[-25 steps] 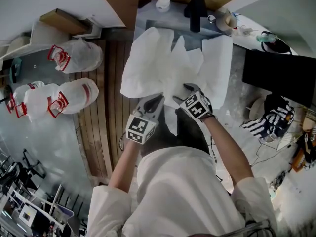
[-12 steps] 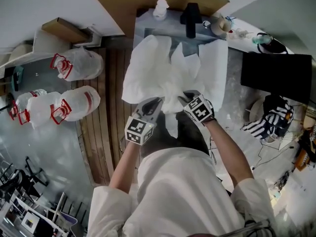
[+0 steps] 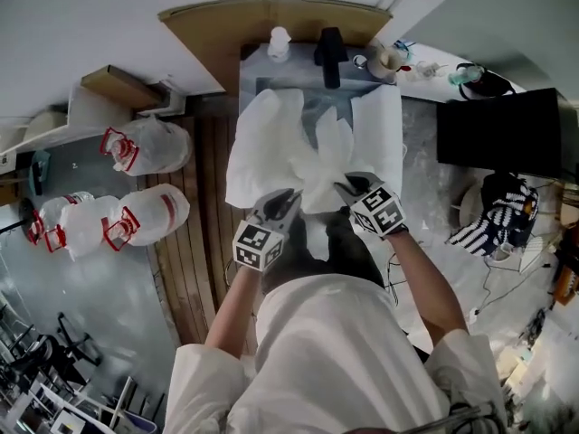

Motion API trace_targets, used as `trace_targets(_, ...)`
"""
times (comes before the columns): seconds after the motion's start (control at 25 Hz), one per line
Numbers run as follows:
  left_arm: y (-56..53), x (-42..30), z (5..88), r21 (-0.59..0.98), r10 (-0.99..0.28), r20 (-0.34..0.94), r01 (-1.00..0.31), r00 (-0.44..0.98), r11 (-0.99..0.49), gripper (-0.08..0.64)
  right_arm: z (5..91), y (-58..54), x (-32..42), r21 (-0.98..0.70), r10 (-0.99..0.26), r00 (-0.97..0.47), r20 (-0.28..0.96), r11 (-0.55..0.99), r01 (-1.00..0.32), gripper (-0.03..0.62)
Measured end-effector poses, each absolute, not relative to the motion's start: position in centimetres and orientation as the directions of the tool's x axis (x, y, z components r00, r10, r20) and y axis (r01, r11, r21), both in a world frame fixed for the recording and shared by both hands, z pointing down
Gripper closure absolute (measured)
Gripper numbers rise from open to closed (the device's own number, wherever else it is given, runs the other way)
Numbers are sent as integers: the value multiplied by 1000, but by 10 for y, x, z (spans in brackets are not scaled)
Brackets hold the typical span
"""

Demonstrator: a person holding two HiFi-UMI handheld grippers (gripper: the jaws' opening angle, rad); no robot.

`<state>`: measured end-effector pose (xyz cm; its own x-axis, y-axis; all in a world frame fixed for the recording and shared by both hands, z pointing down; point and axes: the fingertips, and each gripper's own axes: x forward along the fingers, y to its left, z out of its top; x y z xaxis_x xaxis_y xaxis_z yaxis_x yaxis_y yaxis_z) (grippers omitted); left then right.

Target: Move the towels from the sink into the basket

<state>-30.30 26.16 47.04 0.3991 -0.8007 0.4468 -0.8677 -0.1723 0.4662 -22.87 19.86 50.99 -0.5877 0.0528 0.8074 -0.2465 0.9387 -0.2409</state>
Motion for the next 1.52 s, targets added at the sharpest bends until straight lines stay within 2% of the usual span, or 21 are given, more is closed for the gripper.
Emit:
trace_targets(0.12,251,-294,459,474,-793,426,-854,435,-215,457,488,190,-228,-249,36,-622,783,933,-260,512)
trace_targets(0.44,228,-272,427,439,-767,415,-846,489,-302,410,421,179,-220,-282,12,-714,700,923,-260,515)
trace_targets(1.04,174,-202,358,398,-781,367,-844,505,-359,411,327,138,-148,-310,-50,-812,581,909,-278,517)
trace_targets(1.52,128,-108,345,391,-713,344,-784,611,-483,411,293,93,-42,-290,-214,-810,546,859,-422,515)
